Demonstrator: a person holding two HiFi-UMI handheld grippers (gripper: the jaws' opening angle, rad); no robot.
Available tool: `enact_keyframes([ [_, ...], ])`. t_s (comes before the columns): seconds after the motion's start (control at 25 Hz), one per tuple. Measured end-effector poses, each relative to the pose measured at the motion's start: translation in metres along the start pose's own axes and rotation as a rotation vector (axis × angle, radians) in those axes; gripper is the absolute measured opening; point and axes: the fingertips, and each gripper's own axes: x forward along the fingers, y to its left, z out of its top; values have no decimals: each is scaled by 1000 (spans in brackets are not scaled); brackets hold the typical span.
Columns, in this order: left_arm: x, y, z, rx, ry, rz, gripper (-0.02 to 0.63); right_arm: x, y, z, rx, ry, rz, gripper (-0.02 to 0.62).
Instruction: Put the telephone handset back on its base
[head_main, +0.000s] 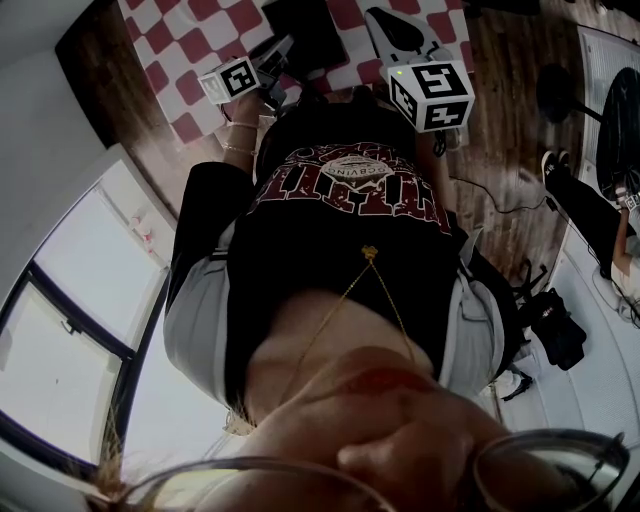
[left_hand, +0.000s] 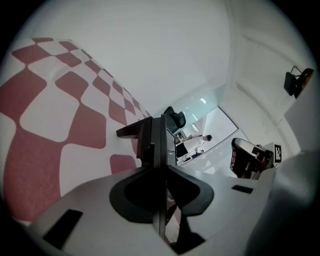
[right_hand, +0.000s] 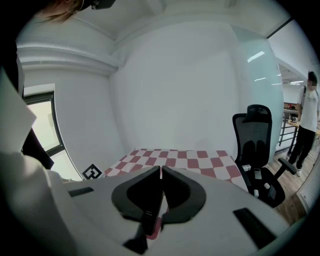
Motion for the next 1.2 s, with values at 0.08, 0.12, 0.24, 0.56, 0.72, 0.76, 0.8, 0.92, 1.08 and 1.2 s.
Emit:
enact_keyframes([
  [0.08,0,-1,1,32,15,14,83,1,1,1,-1,-3,5,29],
  [0.12,0,0,2,54,23,25,84,1,2,1,-1,-5,7,29],
  [0.24,0,5,1,99,60,79,103,3,4,3,-2,-10,14,29],
  [0.56,-1,-1,3,149,113,122,104,0,4,4,2,-22,24,29],
  [0.72,-1,0,5,155,120,130,104,-3,1,4,11,-32,19,29],
  [0.76,-2,0,5,158,122,133,104,-3,2,5,14,-35,18,29],
  [0.8,-3,0,5,167,126,139,104,-4,2,5,16,-38,19,29],
  [0.92,-4,4,3,220,163,175,109,-5,2,4,16,-41,20,29],
  [1.08,-3,3,7,296,208,225,131,-7,1,2,22,-42,15,29],
  [1.2,-3,3,7,303,232,247,137,-9,0,1,24,-45,12,29],
])
